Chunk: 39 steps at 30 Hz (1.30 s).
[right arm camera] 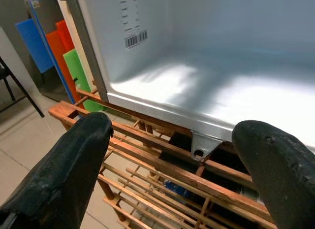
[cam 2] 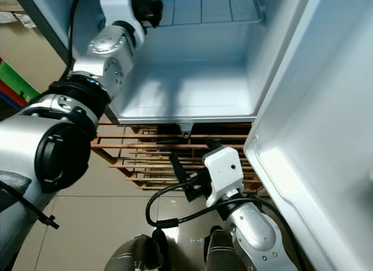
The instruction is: Restocking fridge
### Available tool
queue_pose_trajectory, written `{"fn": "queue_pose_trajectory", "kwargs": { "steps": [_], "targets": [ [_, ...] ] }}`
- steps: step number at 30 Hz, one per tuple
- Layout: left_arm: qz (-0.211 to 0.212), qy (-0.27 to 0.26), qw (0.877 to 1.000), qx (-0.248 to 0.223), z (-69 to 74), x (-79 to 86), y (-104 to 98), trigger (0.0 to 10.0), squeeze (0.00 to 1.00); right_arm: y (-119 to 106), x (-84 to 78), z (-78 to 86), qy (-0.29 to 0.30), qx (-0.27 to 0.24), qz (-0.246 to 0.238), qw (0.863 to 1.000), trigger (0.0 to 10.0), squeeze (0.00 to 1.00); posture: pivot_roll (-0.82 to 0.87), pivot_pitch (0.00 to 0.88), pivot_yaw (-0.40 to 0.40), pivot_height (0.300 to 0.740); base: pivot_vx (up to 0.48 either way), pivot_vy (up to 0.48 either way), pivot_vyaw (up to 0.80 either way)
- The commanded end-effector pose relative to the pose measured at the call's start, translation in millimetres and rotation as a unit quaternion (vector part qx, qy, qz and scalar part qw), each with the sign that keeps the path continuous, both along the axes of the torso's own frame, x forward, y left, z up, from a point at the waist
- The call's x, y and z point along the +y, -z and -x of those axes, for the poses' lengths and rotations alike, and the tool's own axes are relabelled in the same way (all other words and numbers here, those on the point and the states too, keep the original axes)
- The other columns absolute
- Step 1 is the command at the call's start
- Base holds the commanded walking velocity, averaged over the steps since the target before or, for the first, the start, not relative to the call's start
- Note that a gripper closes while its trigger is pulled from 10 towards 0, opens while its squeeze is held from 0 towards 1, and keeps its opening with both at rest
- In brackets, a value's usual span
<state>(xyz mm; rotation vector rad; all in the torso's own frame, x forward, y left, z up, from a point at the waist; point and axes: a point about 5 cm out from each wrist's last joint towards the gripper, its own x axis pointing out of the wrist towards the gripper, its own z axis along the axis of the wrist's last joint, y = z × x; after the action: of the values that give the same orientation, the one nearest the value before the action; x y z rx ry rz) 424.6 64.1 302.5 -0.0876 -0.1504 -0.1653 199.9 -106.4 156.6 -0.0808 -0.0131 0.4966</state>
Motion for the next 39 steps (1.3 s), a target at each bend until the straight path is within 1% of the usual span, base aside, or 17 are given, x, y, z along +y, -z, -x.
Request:
{"fn": "queue_pose_trajectory", "kwargs": {
  "steps": [1,4,7,9,10,14,15,17,22,24,25,31,32,35,36,38,39],
  "targets": [
    [-0.012,0.003,1.000,-0.015,0.8,-2.3,-6.9,10.0,1.00,3.6,1.0,0.0,-0.005,0.008,-0.004,1.000,10.0,0.00,-0.27,0.188,0.137,0.740,0.000,0.000,0.00],
    [-0.031,0.015,0.999,-0.019,2.0,-7.9,-5.8,10.0,1.00,3.9,1.6,-3.0,-0.007,0.006,-0.004,1.000,10.0,0.00,-0.26,0.171,0.135,0.740,0.000,0.000,0.00],
    [-0.074,0.014,0.996,-0.037,2.9,-8.5,-4.9,10.0,1.00,4.2,2.9,-10.1,-0.010,0.002,-0.009,1.000,10.0,0.00,-0.23,0.139,0.124,0.740,0.000,0.000,0.00],
    [-0.076,0.011,0.996,-0.039,2.3,-5.1,-5.5,10.0,1.00,4.4,3.2,-12.4,-0.012,0.001,-0.011,1.000,10.0,0.00,-0.23,0.138,0.123,0.740,0.000,0.000,0.00],
    [-0.077,0.007,0.996,-0.041,2.0,-3.1,-6.2,10.0,0.92,4.6,3.3,-13.8,-0.013,0.001,-0.012,1.000,10.0,0.00,-0.22,0.131,0.120,0.740,0.000,0.000,0.00],
    [-0.071,-0.010,0.996,-0.046,1.1,3.5,-8.8,10.0,0.95,5.3,4.8,-15.5,-0.018,0.001,-0.012,1.000,10.0,0.00,-0.22,0.124,0.117,0.740,0.000,0.000,0.00],
    [-0.070,-0.028,0.996,-0.053,0.5,8.8,-11.8,10.0,1.00,5.4,5.4,-16.5,-0.020,0.000,-0.012,1.000,10.0,0.00,-0.21,0.117,0.115,0.740,0.000,0.000,0.00],
    [-0.064,-0.058,0.995,-0.049,-1.5,21.5,-13.1,10.0,1.00,5.7,6.8,-18.9,-0.025,-0.003,-0.011,1.000,10.0,0.00,-0.22,0.110,0.117,0.740,0.000,0.000,0.00],
    [-0.058,-0.061,0.995,-0.045,-1.7,23.0,-12.5,10.0,1.00,6.1,6.5,-19.2,-0.025,-0.004,-0.011,1.000,10.0,0.00,-0.22,0.107,0.117,0.740,0.000,0.000,0.00],
    [-0.041,-0.048,0.997,-0.042,-0.6,16.8,-9.6,10.0,1.00,7.4,5.6,-18.7,-0.024,-0.002,-0.011,1.000,10.0,0.00,-0.21,0.105,0.110,0.740,0.000,0.000,0.00],
    [-0.029,-0.025,0.998,-0.044,1.9,4.6,-6.4,10.0,1.00,9.2,4.8,-18.1,-0.026,0.002,-0.008,1.000,10.0,0.00,-0.21,0.103,0.102,0.740,0.000,0.000,0.00],
    [-0.017,0.016,0.998,-0.049,7.4,-12.2,0.6,10.0,1.00,10.4,4.5,-18.3,-0.030,0.004,-0.006,1.000,10.0,0.00,-0.21,0.101,0.099,0.740,0.000,0.000,0.00],
    [-0.001,0.042,0.998,-0.050,11.5,-19.3,6.7,10.0,0.00,10.7,4.3,-18.7,-0.031,0.004,-0.005,0.999,10.0,0.00,-0.21,0.096,0.097,0.740,0.000,0.000,0.00],
    [0.015,0.094,0.993,-0.066,26.0,-26.0,20.7,10.0,0.00,11.7,3.5,-19.8,-0.032,0.004,-0.004,0.999,10.0,0.00,-0.19,0.086,0.096,0.740,0.000,0.000,0.00],
    [0.015,0.094,0.993,-0.066,26.0,-26.0,20.7,10.0,0.00,11.7,3.5,-19.8,-0.032,0.004,-0.004,0.999,10.0,0.00,-0.19,0.086,0.096,0.740,0.000,0.000,0.00],
    [0.025,0.146,0.985,-0.084,46.0,-26.4,36.5,10.0,0.00,13.0,3.5,-20.9,-0.032,0.004,-0.003,0.999,10.0,0.00,-0.19,0.076,0.101,0.740,0.000,0.000,0.00],
    [0.025,0.146,0.985,-0.084,46.0,-26.4,36.5,10.0,0.00,13.0,3.5,-20.9,-0.032,0.004,-0.003,0.999,10.0,0.00,-0.19,0.076,0.101,0.740,0.000,0.000,0.00]
  ]
}}
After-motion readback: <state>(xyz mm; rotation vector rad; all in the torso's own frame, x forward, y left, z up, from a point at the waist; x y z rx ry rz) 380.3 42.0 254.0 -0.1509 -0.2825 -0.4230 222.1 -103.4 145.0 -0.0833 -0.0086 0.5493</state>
